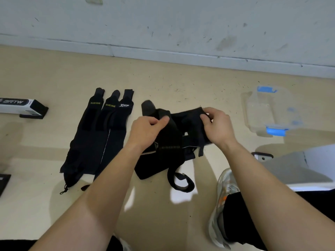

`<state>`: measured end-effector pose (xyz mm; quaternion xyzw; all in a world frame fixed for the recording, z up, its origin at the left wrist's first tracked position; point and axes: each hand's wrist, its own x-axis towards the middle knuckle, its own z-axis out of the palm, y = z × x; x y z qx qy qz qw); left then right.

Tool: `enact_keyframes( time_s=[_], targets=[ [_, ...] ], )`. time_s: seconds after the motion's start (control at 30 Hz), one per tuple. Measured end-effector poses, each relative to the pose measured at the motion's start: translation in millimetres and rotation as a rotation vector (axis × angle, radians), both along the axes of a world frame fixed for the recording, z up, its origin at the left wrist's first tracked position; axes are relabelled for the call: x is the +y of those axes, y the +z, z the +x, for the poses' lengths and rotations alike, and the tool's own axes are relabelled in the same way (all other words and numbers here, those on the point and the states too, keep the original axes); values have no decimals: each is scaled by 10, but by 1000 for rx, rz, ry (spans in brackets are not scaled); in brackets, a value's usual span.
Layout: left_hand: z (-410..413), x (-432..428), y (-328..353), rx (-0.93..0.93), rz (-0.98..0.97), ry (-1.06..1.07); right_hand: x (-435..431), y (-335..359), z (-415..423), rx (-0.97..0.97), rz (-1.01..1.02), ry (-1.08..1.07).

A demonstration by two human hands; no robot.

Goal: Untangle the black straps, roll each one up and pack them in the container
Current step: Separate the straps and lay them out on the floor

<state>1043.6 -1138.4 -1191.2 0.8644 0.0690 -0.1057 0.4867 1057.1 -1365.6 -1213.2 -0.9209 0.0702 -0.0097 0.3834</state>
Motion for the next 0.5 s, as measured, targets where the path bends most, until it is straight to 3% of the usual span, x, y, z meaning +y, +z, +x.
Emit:
enact_keyframes(
  time_s=[0.1, 0.3, 0.5],
  targets=[
    [60, 24, 187, -171, 134, 93, 12, 16, -11, 10, 218, -42],
    [250, 53, 702, -530, 600, -9, 117, 476, -16, 30, 402, -125],
    [177, -48, 1474, -678, 426, 7, 117, 1010, -42, -57, 483, -181]
  ],
)
